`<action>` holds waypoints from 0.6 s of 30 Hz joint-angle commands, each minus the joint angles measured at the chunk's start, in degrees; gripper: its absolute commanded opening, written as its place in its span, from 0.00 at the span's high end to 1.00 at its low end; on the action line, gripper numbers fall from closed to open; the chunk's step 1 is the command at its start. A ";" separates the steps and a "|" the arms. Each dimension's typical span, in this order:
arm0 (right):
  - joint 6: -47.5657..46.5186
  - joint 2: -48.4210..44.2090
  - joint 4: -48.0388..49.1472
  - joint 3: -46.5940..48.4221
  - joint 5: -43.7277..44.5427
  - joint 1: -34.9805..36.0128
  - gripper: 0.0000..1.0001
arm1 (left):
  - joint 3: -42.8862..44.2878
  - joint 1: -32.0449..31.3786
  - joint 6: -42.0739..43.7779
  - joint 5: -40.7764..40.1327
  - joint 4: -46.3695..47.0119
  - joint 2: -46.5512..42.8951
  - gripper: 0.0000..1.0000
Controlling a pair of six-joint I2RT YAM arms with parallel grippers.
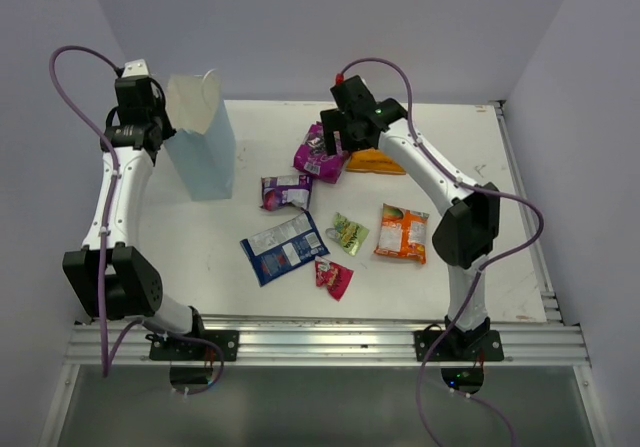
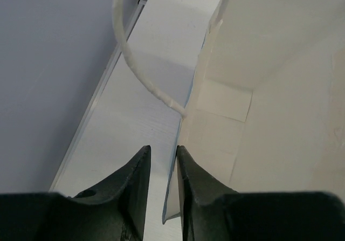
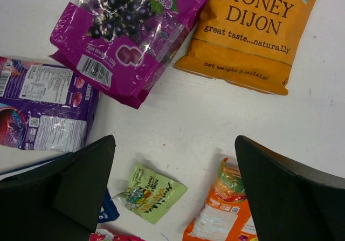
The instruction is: Place the snacks into the paper bag
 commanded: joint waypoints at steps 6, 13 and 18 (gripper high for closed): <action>-0.20 4.74 2.78 6.01 -2.12 -4.57 0.02 | -0.50 1.72 0.21 1.68 5.99 1.68 0.90; -0.29 17.92 3.75 18.82 -4.39 -10.81 0.01 | -0.06 1.89 0.56 2.64 6.35 2.82 1.00; -1.26 26.45 7.26 23.06 1.04 -13.63 0.01 | 0.73 1.89 1.18 3.61 6.17 3.43 1.00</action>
